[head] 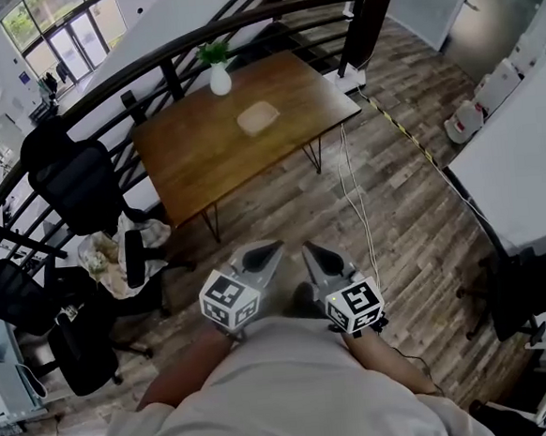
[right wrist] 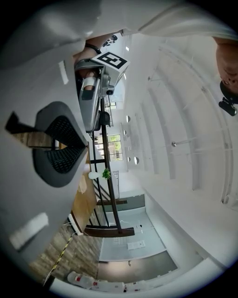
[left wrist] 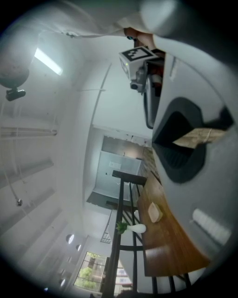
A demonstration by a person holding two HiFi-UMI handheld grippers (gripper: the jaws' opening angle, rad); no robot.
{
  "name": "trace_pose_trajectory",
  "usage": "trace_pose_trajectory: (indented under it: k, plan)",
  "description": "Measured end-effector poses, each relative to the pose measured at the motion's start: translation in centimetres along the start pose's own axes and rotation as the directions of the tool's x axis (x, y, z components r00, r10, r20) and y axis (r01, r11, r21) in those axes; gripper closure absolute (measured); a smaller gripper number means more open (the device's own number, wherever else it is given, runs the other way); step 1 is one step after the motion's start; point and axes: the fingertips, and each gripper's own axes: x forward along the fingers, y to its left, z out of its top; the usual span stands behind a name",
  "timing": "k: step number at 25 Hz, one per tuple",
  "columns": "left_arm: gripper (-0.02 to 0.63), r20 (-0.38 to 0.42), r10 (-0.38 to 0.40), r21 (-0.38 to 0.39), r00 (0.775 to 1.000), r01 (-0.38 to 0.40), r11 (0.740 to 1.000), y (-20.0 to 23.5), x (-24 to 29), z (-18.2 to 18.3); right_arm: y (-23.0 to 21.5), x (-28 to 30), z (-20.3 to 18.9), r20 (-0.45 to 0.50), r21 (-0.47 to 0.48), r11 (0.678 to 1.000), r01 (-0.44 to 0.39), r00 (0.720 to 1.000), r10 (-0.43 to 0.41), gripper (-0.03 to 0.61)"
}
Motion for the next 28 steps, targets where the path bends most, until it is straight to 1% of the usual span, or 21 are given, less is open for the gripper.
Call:
trace_pose_trajectory:
  k: [3, 6, 9, 12, 16, 19, 28]
  plan:
    - [0.611, -0.002, -0.001, -0.003, 1.000, 0.001, 1.000, 0.5, 4.1, 0.9, -4.4, 0.0, 1.3, 0.006, -0.014, 1.000, -0.013, 1.000, 0.013, 0.574]
    - [0.611, -0.005, 0.002, -0.019, 1.000, -0.002, 1.000, 1.0, 8.0, 1.9, -8.3, 0.1, 2.9, 0.014, -0.054, 0.997, -0.050, 0.999, 0.051, 0.574]
    - [0.611, 0.008, 0.030, -0.050, 1.000, -0.030, 0.998, 1.2, 11.5, 2.3, -11.4, -0.3, 3.6, -0.007, -0.082, 0.992, -0.098, 0.995, 0.097, 0.574]
    - [0.611, 0.010, 0.038, -0.053, 0.999, -0.038, 0.998, 1.1, 14.1, 2.5, -13.9, -0.4, 3.6, -0.022, -0.090, 0.987, -0.133, 0.991, 0.132, 0.574]
    - [0.611, -0.005, 0.049, -0.037, 0.999, -0.049, 0.998, 1.6, 15.9, 2.9, -16.1, -0.1, 3.8, -0.021, -0.076, 0.984, -0.158, 0.987, 0.157, 0.574]
    - [0.611, 0.003, 0.063, -0.041, 0.998, -0.063, 0.997, 2.6, 17.3, 3.3, -17.9, 0.2, 3.4, -0.029, -0.061, 0.984, -0.165, 0.986, 0.163, 0.574]
    - [0.611, -0.003, 0.051, -0.030, 0.999, -0.051, 0.998, 3.8, 21.0, 4.2, -21.8, 0.5, 3.5, -0.020, -0.047, 0.990, -0.134, 0.991, 0.133, 0.574]
